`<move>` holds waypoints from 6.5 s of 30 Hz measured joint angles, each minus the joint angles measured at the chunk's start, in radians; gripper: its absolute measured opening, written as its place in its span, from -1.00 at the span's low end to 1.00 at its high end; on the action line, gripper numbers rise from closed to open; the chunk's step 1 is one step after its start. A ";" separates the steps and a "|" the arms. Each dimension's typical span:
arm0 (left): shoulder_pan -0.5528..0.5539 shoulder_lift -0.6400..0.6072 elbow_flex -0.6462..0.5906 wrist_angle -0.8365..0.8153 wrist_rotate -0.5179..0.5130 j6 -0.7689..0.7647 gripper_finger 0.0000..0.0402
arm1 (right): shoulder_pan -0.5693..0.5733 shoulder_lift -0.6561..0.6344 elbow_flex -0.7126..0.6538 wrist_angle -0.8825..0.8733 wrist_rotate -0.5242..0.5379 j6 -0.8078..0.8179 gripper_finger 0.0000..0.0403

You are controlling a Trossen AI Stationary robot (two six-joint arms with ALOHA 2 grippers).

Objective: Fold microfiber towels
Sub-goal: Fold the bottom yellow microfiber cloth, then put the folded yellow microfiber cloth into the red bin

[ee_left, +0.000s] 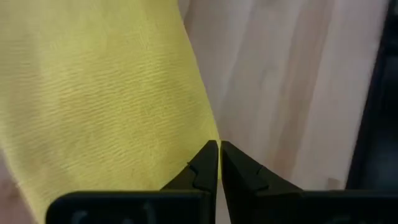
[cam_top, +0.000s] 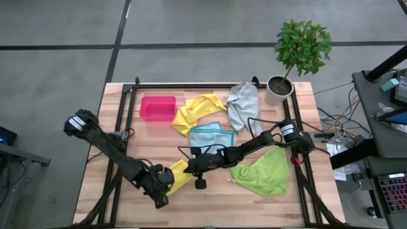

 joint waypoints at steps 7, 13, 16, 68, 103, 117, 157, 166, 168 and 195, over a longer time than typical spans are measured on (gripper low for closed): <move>-0.001 -0.043 0.000 -0.138 -0.088 -0.005 -0.98 | -0.033 0.008 0.045 0.017 0.001 -0.024 -0.96; 0.003 -0.013 -0.016 -0.197 -0.185 -0.009 -0.98 | -0.061 0.056 0.046 0.088 0.002 0.000 -0.96; 0.005 0.010 -0.036 -0.193 -0.185 -0.051 -0.98 | -0.064 0.095 0.045 0.131 0.009 0.019 -0.96; 0.255 -0.304 -0.065 -0.180 -0.087 -0.136 0.12 | -0.094 -0.556 -0.593 0.196 0.064 -0.121 -0.96; 0.282 0.092 -0.060 0.091 0.114 0.000 -0.05 | -0.104 -0.518 -0.612 0.228 0.062 -0.096 -0.96; 0.274 0.069 -0.038 0.068 0.139 0.027 -0.92 | -0.104 -0.518 -0.612 0.227 0.062 -0.096 -0.96; 1.490 -0.099 0.312 -0.572 0.078 1.885 -0.94 | -0.145 -0.520 -0.612 0.217 0.063 -0.126 -0.96; 1.526 0.079 0.312 -0.576 0.096 1.889 -0.95 | -0.150 -0.520 -0.612 0.212 0.062 -0.107 -0.96; 1.526 0.110 0.312 -0.581 0.096 1.886 -0.95 | -0.150 -0.520 -0.612 0.211 0.062 -0.107 -0.96; 1.525 0.163 0.341 -0.572 0.038 1.777 -0.24 | -0.150 -0.520 -0.612 0.191 0.062 -0.105 -0.96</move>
